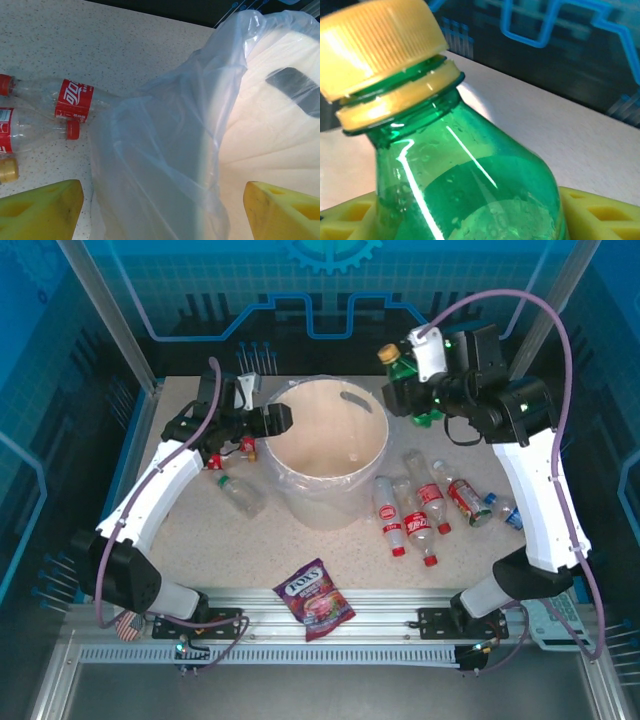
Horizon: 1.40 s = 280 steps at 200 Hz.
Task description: Put the plastic bottles in the bin
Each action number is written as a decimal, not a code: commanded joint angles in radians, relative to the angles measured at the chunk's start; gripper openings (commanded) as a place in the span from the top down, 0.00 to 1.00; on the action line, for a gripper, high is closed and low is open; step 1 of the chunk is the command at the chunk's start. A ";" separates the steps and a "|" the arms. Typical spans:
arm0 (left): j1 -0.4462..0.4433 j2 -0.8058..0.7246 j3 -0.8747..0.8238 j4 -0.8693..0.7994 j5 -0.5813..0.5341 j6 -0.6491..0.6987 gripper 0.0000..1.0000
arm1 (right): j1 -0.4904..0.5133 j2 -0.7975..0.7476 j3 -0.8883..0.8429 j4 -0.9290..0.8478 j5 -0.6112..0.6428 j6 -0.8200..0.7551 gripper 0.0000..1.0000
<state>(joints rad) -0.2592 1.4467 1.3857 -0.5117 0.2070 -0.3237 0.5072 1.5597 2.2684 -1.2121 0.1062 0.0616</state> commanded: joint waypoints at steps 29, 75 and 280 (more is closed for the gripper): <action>-0.033 0.047 0.013 -0.066 0.002 -0.006 0.16 | 0.176 0.320 0.247 -0.187 -0.003 0.038 0.37; -0.050 0.064 0.050 -0.083 -0.032 0.014 0.16 | 0.197 0.505 0.300 -0.220 0.018 0.023 0.36; -0.023 0.029 -0.064 0.012 -0.075 0.031 0.16 | 0.139 0.570 -0.305 0.126 -0.046 0.034 0.14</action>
<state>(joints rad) -0.2890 1.4662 1.3659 -0.4442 0.1623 -0.3340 0.6468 2.1098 1.9640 -1.1053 0.0700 0.1017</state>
